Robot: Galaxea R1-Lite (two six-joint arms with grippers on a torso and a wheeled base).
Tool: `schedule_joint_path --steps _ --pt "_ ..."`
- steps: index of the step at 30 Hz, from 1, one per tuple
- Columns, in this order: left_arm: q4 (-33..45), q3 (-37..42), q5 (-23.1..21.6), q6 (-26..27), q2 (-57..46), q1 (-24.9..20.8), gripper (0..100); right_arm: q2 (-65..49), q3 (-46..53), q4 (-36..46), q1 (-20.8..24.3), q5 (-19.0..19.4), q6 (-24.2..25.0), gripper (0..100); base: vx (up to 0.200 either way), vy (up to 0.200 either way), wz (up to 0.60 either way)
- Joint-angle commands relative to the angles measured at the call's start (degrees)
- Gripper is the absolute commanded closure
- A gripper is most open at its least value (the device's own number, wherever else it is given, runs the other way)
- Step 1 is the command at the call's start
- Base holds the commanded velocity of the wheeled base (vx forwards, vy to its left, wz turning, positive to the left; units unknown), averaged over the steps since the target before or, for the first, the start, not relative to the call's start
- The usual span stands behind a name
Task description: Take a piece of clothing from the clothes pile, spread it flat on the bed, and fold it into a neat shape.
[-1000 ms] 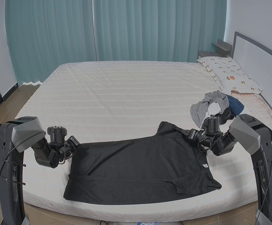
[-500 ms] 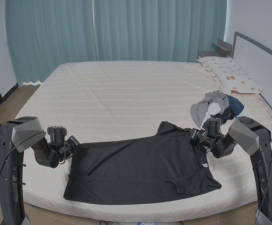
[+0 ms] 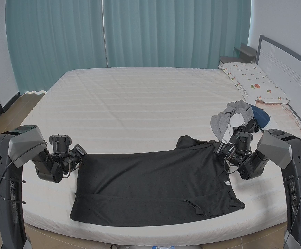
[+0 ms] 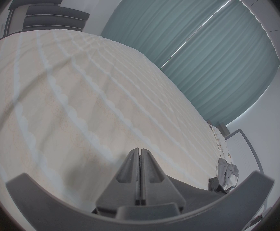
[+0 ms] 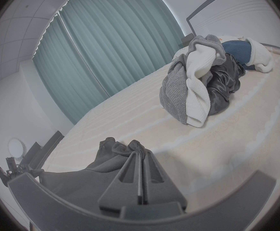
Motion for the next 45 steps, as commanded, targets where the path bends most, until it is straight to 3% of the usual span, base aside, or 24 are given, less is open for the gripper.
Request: schedule_joint_path --steps 1,14,22,27,30,37,42,45 --pt "0.0 0.1 0.0 0.0 -0.9 0.2 100 -3.6 3.8 -2.1 0.1 0.5 3.2 100 0.000 0.000 0.00" --pt "0.0 0.2 0.0 0.0 -1.9 1.1 100 -4.9 9.4 -5.1 -1.1 4.8 4.9 100 0.000 0.000 0.00" --pt "0.1 0.5 -0.2 0.0 -2.0 1.5 100 -2.3 9.4 -6.5 -1.5 4.8 4.5 100 0.000 0.000 0.00" --pt "0.0 3.5 -2.5 0.0 -2.6 1.4 100 -4.9 13.3 -6.9 -2.7 5.3 4.8 100 0.000 0.000 0.00" --pt "-0.1 4.8 -3.2 0.1 -3.8 1.5 100 -6.2 17.4 -10.3 -2.8 7.5 4.9 100 0.000 0.000 0.00" --pt "-0.1 9.3 -6.0 0.9 -7.0 2.1 100 -7.1 26.2 -17.8 -1.9 7.8 4.0 100 0.000 0.000 0.00" --pt "0.0 12.5 -7.7 4.1 -9.4 2.1 100 -7.1 31.9 -23.5 -1.9 8.0 3.5 100 0.000 0.000 0.00" --pt "0.0 16.9 -8.3 7.5 -11.7 2.6 100 -6.6 37.3 -25.3 -2.1 8.0 -0.3 100 0.000 0.000 0.00"
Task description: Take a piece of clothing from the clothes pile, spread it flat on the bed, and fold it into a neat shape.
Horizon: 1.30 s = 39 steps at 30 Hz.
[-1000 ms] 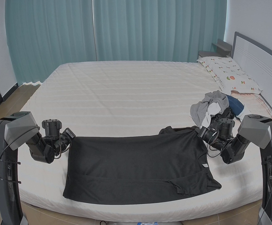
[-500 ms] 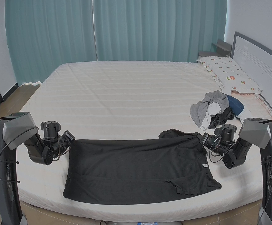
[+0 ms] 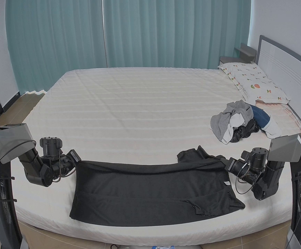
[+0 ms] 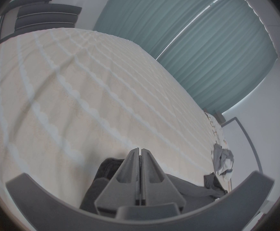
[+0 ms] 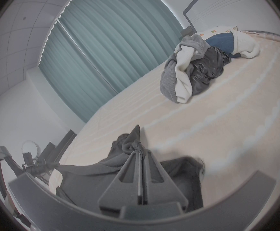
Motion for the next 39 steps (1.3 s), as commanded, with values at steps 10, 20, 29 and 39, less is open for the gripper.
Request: schedule_joint_path --steps 10,20,29,39 --pt "-9.3 19.2 -3.4 7.6 -1.5 2.1 100 -0.1 16.4 -2.4 -0.1 -0.1 -7.4 100 0.000 0.000 0.00" --pt "-20.2 25.2 -2.9 8.0 1.8 0.3 100 -0.4 21.5 -2.4 -1.4 0.4 -8.8 100 0.000 0.000 0.00" --pt "-20.2 26.8 -2.8 10.8 1.6 0.9 100 -0.4 22.3 -2.4 -2.2 1.1 -8.9 100 0.000 0.000 0.00" --pt "-20.2 27.3 -2.8 11.1 2.0 0.9 100 -0.4 22.3 -2.4 -2.2 1.1 -8.8 100 0.000 0.000 0.00"
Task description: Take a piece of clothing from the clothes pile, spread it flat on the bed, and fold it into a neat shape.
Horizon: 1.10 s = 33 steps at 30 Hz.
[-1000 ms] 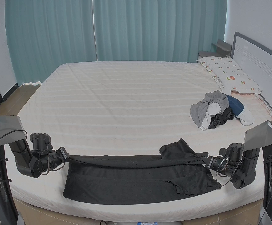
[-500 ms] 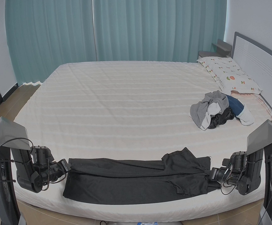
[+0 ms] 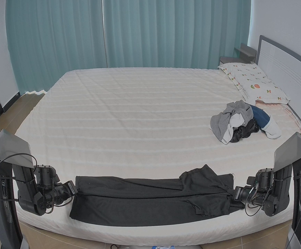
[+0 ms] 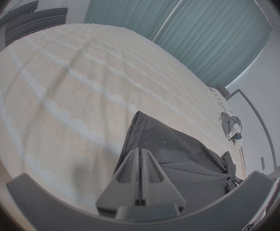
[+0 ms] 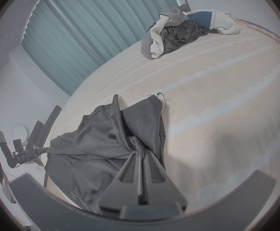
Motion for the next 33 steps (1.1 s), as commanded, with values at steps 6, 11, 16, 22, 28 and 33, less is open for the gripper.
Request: schedule_joint_path --steps 6,11,16,22,28,33 --pt "-0.1 1.0 0.1 0.9 0.0 0.1 0 0.2 0.1 -0.6 0.1 0.0 0.0 0 0.000 0.000 0.00" --pt "-2.0 3.3 0.0 1.7 -3.2 2.2 0 -6.0 1.4 -0.6 -1.2 -0.1 1.4 0 0.000 0.000 0.00" --pt "-2.7 1.9 -0.8 -0.2 -5.8 3.6 0 -12.6 1.4 -0.5 -2.1 1.4 9.6 0 0.000 0.000 0.00" --pt "-2.0 -5.4 0.2 -9.5 -3.2 0.7 0 -7.4 -1.0 -0.5 -1.0 1.1 11.7 0 0.000 0.000 0.00" --pt "0.2 -10.6 2.3 -10.1 1.3 -0.4 0 -3.4 -4.0 -0.5 -1.5 1.6 15.0 0 0.000 0.000 0.00" --pt "1.9 -11.0 2.4 -9.9 1.8 -1.5 0 -2.0 -6.5 0.1 -2.5 2.8 20.7 0 0.000 0.000 0.00"
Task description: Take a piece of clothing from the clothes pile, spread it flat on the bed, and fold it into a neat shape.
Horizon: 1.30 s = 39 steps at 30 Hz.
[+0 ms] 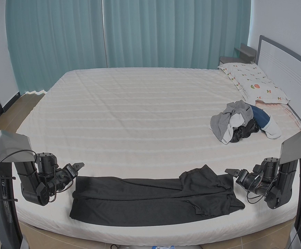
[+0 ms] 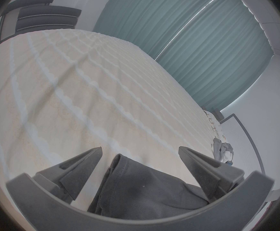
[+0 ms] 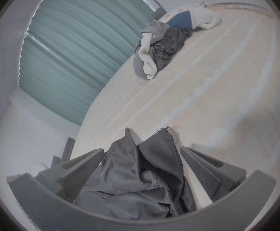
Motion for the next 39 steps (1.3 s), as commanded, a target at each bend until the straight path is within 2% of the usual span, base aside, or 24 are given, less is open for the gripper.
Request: schedule_joint_path --steps 1,8,16,17,25,30,39 --pt "1.3 -1.1 0.3 0.0 2.2 -1.6 0 3.2 -2.6 0.1 -1.1 0.9 1.7 0 0.000 0.000 0.00" --pt "0.8 -1.0 0.6 2.6 4.1 -2.1 0 3.5 -2.5 -0.4 -0.7 0.8 1.8 0 0.000 0.000 0.00" --pt "0.8 -1.0 0.6 2.9 4.2 -2.2 0 3.6 -2.5 -0.4 -0.5 0.5 1.8 0 0.000 0.000 0.00" --pt "0.8 -1.0 0.6 3.0 4.3 -2.2 100 3.7 -2.5 -0.4 -0.5 0.5 1.8 0 0.000 0.000 0.00" --pt "0.7 -1.7 1.1 2.9 4.4 -1.5 100 3.6 -2.6 -0.4 -0.5 0.4 1.8 0 0.000 0.000 0.00" --pt "0.6 -4.0 5.3 2.0 5.2 -0.7 100 3.2 -2.7 -0.4 -0.5 0.3 1.9 0 0.000 0.000 0.00" --pt "0.6 -5.1 5.4 -1.6 5.3 -0.8 100 2.8 -3.0 -0.5 -0.2 0.3 1.9 0 0.000 0.000 0.00"
